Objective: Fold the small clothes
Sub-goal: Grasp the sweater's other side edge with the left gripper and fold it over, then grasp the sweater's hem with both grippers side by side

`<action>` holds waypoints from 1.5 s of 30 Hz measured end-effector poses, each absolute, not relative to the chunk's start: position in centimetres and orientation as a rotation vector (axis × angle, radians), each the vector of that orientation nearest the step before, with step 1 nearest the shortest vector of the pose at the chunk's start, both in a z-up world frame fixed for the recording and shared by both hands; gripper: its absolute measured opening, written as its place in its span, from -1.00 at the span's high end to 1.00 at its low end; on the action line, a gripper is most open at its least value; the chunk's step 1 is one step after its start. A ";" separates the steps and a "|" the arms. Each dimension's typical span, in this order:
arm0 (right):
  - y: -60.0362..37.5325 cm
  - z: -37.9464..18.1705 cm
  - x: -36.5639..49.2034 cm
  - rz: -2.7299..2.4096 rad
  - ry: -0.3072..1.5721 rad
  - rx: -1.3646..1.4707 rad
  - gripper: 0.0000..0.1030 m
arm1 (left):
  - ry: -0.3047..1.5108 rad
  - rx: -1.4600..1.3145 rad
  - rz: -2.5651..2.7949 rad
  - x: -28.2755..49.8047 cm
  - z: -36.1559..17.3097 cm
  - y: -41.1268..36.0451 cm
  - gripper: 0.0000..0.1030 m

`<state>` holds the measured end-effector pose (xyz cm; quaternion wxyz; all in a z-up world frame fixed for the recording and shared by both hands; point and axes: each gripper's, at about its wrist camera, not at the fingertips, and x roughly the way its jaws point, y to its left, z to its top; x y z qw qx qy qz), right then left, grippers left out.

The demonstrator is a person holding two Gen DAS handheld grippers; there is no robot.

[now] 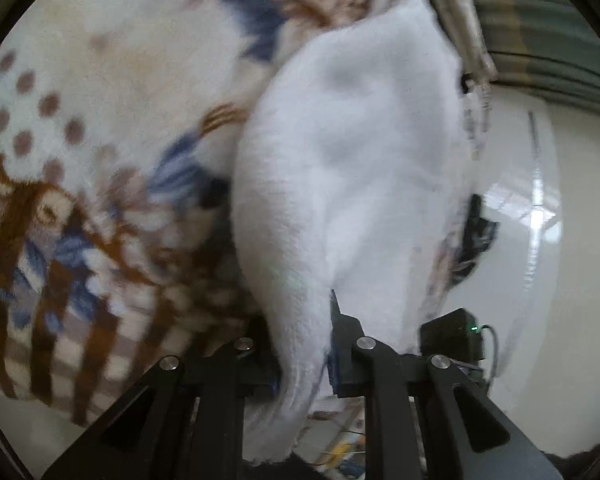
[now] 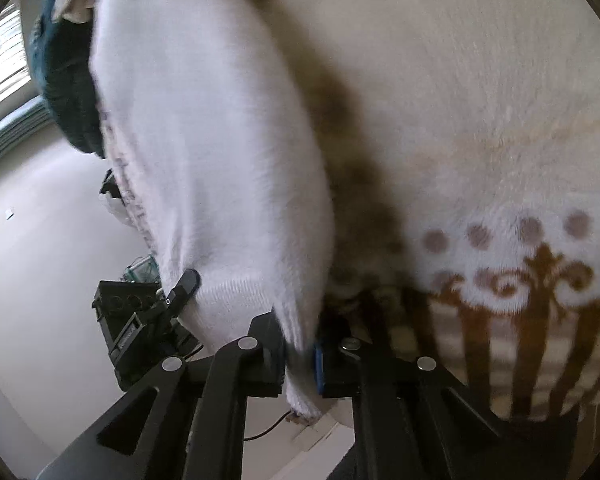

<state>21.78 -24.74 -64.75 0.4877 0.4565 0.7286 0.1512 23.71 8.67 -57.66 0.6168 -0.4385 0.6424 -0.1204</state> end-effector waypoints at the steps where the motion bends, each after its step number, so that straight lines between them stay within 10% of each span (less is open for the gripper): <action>1: -25.0 -63.8 22.1 0.377 1.756 1.110 0.81 | 1.468 -1.005 -0.290 24.2 -56.6 8.9 0.73; 14: -29.2 -53.2 41.4 0.414 1.426 1.169 0.81 | 1.219 -1.071 -0.430 47.6 -49.3 8.1 0.74; 20: -31.0 -56.0 54.6 0.295 1.371 1.232 0.64 | 1.178 -1.278 -0.426 57.3 -54.4 10.7 0.10; 23: -30.6 -55.8 57.6 0.291 1.345 1.247 0.24 | 1.128 -1.318 -0.399 59.2 -54.6 13.2 -0.15; 25: -30.6 -54.9 58.4 0.324 1.312 1.227 -0.22 | 1.139 -1.236 -0.373 59.4 -54.0 13.8 -0.16; 34: -30.0 -53.1 56.1 0.170 1.393 0.649 -0.22 | 1.332 -0.449 -0.379 59.0 -53.8 4.6 -0.12; 36: -29.2 -54.6 56.2 0.164 1.428 0.616 -0.19 | 1.334 -0.336 -0.381 59.7 -54.5 2.4 -0.10; 39: -28.0 -56.7 57.4 0.148 1.453 0.577 0.34 | 1.329 -0.260 -0.395 60.1 -55.2 1.3 0.86; 40: -27.8 -57.0 57.7 0.132 1.459 0.554 0.72 | 1.330 -0.286 -0.400 60.4 -55.4 1.7 0.86; 45: -28.0 -55.3 57.7 0.124 1.370 0.535 0.87 | 1.272 -0.406 -0.330 59.7 -53.6 5.7 0.87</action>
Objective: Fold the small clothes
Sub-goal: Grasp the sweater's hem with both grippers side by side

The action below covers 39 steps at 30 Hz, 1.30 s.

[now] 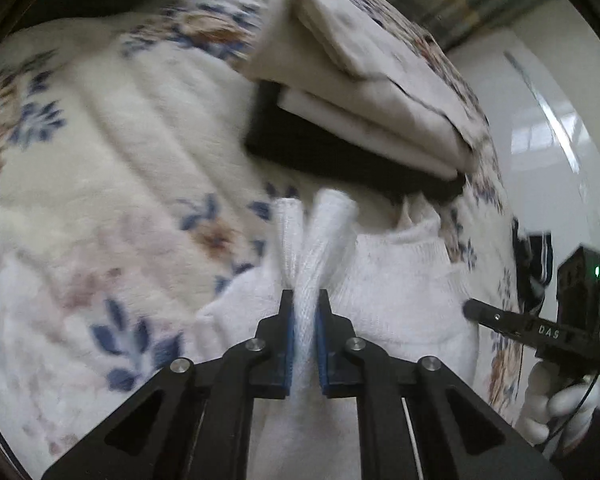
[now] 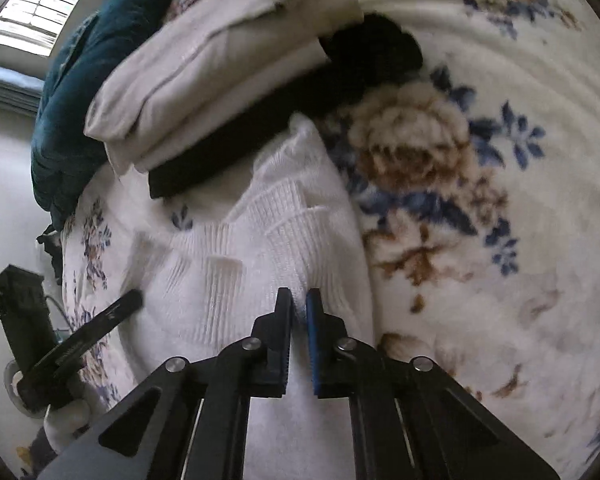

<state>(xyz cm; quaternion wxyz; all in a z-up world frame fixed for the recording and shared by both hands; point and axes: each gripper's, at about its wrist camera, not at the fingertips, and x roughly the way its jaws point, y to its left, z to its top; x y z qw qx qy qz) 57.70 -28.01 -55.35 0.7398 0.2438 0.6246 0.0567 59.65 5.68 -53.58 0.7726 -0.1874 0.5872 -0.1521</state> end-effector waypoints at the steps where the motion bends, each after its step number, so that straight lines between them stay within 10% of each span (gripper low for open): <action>1: -28.2 -54.9 57.6 0.125 1.357 0.544 0.88 | 1.267 -0.432 -0.313 59.4 -53.5 6.6 0.87; 9: -27.9 -55.1 60.4 0.166 1.448 0.473 0.81 | 1.374 -0.578 -0.288 60.1 -56.3 8.4 0.75; 13: -28.6 -55.2 60.8 0.234 1.450 0.528 -0.08 | 1.317 -0.565 -0.310 60.6 -53.5 7.9 -0.23; 17: -28.5 -57.0 61.1 0.243 1.508 0.529 -0.09 | 1.335 -0.422 -0.353 62.5 -53.6 4.3 -0.20; 18: -28.3 -57.6 61.2 0.241 1.523 0.532 0.04 | 1.351 -0.371 -0.342 63.0 -54.2 3.2 0.16; 19: -28.2 -57.7 61.1 0.228 1.516 0.522 0.64 | 1.358 -0.339 -0.330 63.2 -54.6 2.9 0.88; 20: -28.1 -57.5 61.0 0.216 1.498 0.504 0.87 | 1.379 -0.310 -0.313 63.4 -55.2 2.4 0.85; 39: -27.0 -56.5 68.8 0.105 1.393 0.375 0.93 | 1.418 -0.564 -0.160 67.0 -59.9 8.9 0.86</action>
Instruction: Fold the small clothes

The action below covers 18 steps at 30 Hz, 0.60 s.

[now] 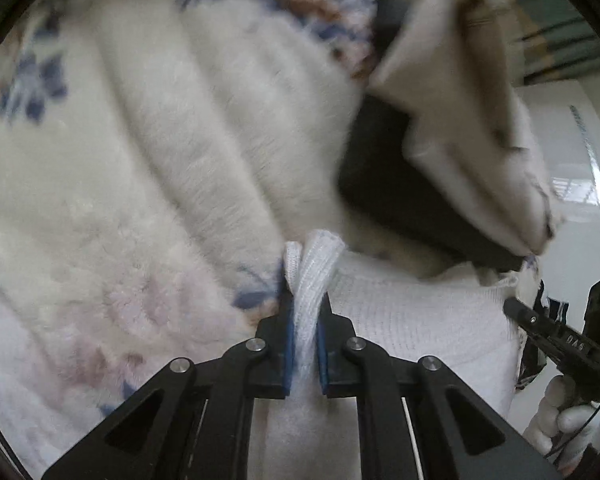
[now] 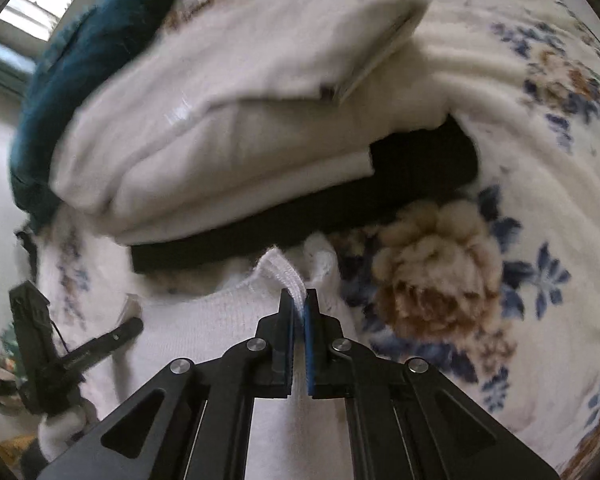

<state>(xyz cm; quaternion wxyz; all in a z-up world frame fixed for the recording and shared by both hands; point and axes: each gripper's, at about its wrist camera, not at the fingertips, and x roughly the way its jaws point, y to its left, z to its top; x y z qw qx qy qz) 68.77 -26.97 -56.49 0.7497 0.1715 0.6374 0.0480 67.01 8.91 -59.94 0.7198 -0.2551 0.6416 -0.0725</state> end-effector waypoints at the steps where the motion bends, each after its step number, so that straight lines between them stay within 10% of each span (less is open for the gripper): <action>1: -26.6 -57.3 69.1 0.100 1.417 0.339 0.92 | 1.439 -0.584 -0.181 67.0 -60.4 9.0 0.84; 5: -26.6 -58.7 69.1 0.114 1.504 0.369 0.84 | 1.445 -0.695 -0.223 66.3 -59.6 10.1 0.57; 11: -30.5 -57.1 66.1 0.205 1.510 0.599 -0.01 | 1.341 -0.852 -0.320 62.1 -55.9 12.2 -0.25; 16: -31.7 -59.6 62.1 0.269 1.600 0.749 -0.09 | 1.391 -0.801 -0.360 59.8 -57.1 10.5 -0.16; 17: -31.4 -60.3 61.6 0.277 1.619 0.752 -0.09 | 1.375 -0.766 -0.342 59.3 -57.2 10.0 -0.04; 18: -31.2 -60.9 61.2 0.281 1.622 0.755 0.05 | 1.361 -0.743 -0.330 59.0 -57.0 9.5 0.56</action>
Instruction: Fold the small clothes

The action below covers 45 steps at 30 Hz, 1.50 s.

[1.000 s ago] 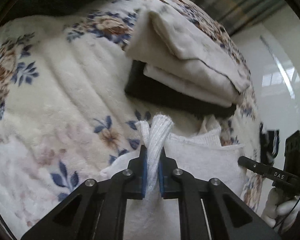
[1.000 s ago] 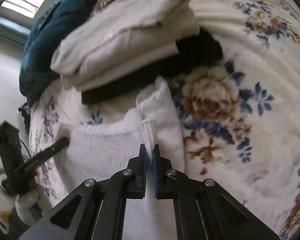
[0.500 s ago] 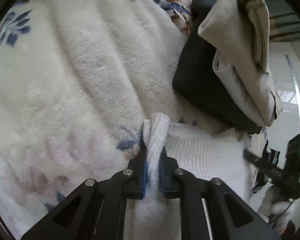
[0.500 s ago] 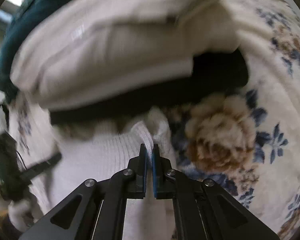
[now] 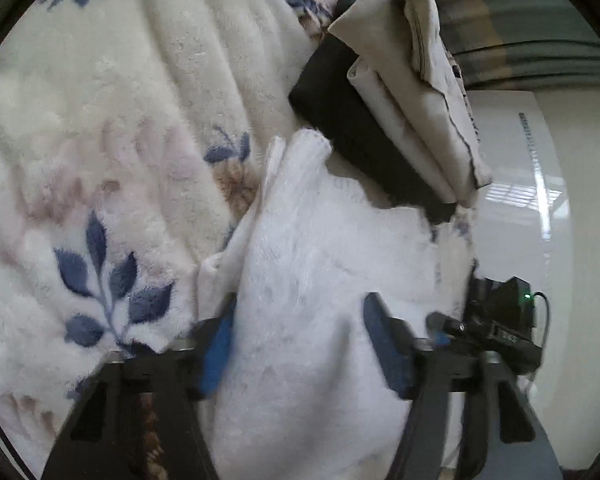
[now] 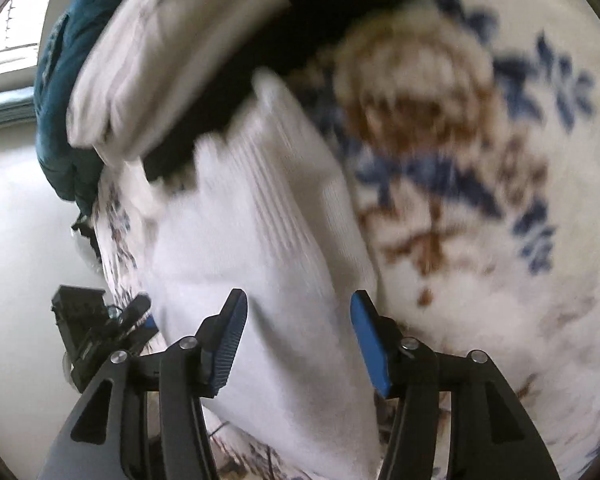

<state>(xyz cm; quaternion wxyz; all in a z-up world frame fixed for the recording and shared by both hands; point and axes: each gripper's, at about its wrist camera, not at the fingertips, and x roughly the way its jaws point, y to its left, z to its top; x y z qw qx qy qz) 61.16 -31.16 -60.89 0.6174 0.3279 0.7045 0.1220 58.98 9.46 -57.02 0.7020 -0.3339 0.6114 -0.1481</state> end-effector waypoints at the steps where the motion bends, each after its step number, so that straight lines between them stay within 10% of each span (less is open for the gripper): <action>1: -31.0 -60.9 60.7 0.277 1.583 0.747 0.55 | 1.355 -0.717 -0.316 58.8 -56.8 9.0 0.66; 9: -32.6 -60.5 61.0 0.095 1.439 0.693 0.95 | 1.320 -0.823 -0.211 57.7 -59.3 12.8 0.82; 14: -30.0 -60.9 62.3 0.203 1.531 0.620 0.88 | 1.325 -0.907 -0.315 58.2 -57.7 13.1 0.45; 16: -29.6 -60.7 62.3 0.258 1.562 0.663 0.40 | 1.296 -0.939 -0.362 57.6 -56.7 13.7 -0.20; 19: -31.0 -60.5 61.0 0.306 1.541 0.746 -0.64 | 1.292 -0.977 -0.383 56.6 -57.0 14.0 -0.40; 29: -27.7 -69.2 58.1 0.627 1.689 0.996 -0.85 | 1.331 -1.079 -0.524 56.4 -63.2 9.7 -0.43; 33: -25.7 -69.7 59.1 0.650 1.670 0.997 -0.80 | 1.317 -1.044 -0.550 56.9 -62.6 8.9 -0.37; 34: -25.3 -69.7 59.2 0.639 1.667 0.985 -0.53 | 1.312 -1.029 -0.556 56.7 -62.2 8.8 0.00; 37: -24.5 -69.0 59.2 0.597 1.640 0.958 0.05 | 1.299 -1.033 -0.546 56.8 -61.0 7.7 0.16; 45: -23.5 -61.5 58.5 0.586 1.531 0.914 0.18 | 1.235 -1.014 -0.573 58.0 -53.3 5.8 0.23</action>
